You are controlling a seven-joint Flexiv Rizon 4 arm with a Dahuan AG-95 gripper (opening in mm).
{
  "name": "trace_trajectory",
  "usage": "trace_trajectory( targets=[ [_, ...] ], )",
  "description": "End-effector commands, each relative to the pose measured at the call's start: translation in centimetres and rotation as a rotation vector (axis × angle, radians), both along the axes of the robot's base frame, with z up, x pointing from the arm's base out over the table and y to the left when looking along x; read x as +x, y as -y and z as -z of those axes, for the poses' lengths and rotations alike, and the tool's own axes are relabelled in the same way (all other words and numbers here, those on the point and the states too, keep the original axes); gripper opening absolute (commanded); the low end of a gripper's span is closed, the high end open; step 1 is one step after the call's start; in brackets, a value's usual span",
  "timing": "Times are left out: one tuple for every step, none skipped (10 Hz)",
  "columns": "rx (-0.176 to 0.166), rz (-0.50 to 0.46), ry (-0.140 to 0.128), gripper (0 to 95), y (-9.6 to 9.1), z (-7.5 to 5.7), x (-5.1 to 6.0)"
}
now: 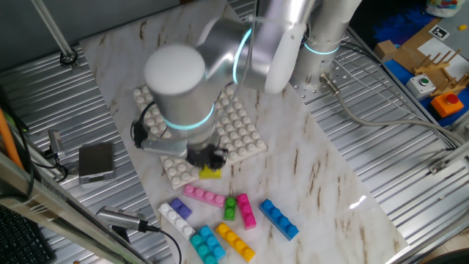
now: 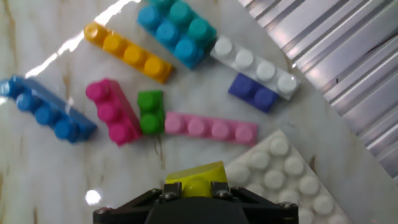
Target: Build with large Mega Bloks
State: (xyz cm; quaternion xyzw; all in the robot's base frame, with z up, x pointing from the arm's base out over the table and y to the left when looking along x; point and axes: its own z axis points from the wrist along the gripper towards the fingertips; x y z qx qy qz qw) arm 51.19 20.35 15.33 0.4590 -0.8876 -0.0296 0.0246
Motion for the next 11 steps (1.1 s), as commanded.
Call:
trace_trajectory(
  targets=[
    [0.0, -0.072, 0.007, 0.0, 2.09, 0.0, -0.79],
    [0.0, -0.102, 0.008, 0.0, 2.09, 0.0, -0.79],
    [-0.014, -0.1, 0.007, 0.0, 2.09, 0.0, -0.79],
    [-0.011, -0.082, 0.007, 0.0, 2.09, 0.0, -0.79],
    [0.002, -0.078, 0.007, 0.0, 2.09, 0.0, -0.79],
    [0.002, -0.075, 0.007, 0.0, 2.09, 0.0, -0.79],
    [-0.003, -0.07, 0.006, 0.0, 2.09, 0.0, -0.79],
    [-0.009, -0.047, 0.005, 0.0, 2.09, 0.0, -0.79],
    [-0.011, -0.027, 0.006, 0.0, 2.09, 0.0, -0.79],
    [-0.008, -0.024, 0.019, 0.0, 2.09, 0.0, -0.79],
    [-0.006, -0.005, 0.036, 0.0, 2.09, 0.0, -0.79]
  ],
)
